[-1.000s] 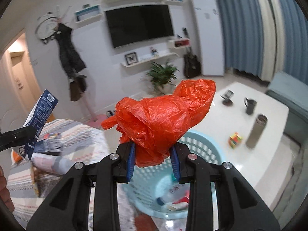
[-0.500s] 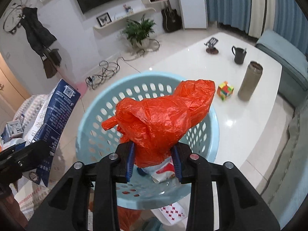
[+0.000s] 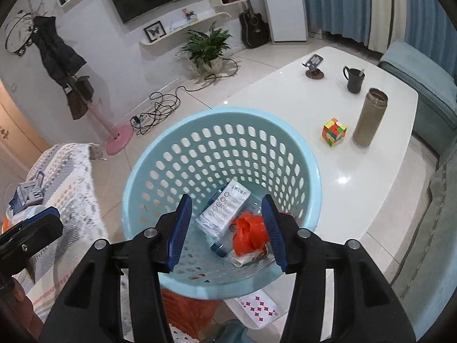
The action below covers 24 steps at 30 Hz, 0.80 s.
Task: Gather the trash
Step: 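Carry both items over the blue basket and open both tools to drop them, then grasp the orange snack bag with the left tool while the right tool grasps the pink spray can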
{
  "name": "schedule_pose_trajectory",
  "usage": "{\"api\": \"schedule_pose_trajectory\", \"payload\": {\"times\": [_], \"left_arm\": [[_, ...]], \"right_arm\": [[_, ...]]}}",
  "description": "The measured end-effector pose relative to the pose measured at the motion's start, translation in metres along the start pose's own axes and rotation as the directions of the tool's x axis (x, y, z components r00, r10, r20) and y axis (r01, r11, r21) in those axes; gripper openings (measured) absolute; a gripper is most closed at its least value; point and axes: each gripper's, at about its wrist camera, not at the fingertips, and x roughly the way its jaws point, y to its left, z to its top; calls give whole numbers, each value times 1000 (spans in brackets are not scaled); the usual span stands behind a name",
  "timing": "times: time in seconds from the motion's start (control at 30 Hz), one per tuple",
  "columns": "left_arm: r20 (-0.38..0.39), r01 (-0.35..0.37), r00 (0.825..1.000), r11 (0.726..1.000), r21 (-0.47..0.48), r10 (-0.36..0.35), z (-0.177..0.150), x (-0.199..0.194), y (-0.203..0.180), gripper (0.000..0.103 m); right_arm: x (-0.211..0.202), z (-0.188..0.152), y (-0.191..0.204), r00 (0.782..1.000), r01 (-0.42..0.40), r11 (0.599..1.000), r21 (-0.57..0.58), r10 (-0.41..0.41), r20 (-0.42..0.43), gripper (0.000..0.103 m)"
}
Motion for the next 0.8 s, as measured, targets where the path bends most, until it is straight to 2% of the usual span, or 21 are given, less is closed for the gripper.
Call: {"api": "schedule_pose_trajectory", "payload": {"times": [0.13, 0.27, 0.4, 0.5, 0.67, 0.8], "left_arm": [[61, -33, 998, 999, 0, 33, -6, -31, 0, 64], [141, -80, 986, 996, -28, 84, -17, -72, 17, 68], [217, -147, 962, 985, -90, 163, -35, -117, 45, 70], [246, -193, 943, 971, -144, 224, -51, -143, 67, 73], [213, -269, 924, 936, -228, 318, -78, -160, 103, 76], [150, -291, 930, 920, -262, 336, -95, -152, 125, 78]], "right_arm": [[-24, -1, 26, 999, -22, 998, -54, 24, 47, 47], [-46, 0, 54, 994, -50, 993, -105, 60, 89, 47], [-64, -4, 89, 987, -86, 984, -159, 106, 119, 47], [-71, -10, 115, 982, -110, 973, -202, 137, 127, 47], [-67, -23, 161, 977, -155, 948, -277, 189, 98, 47], [-56, -32, 196, 967, -212, 914, -346, 248, 62, 47]]}}
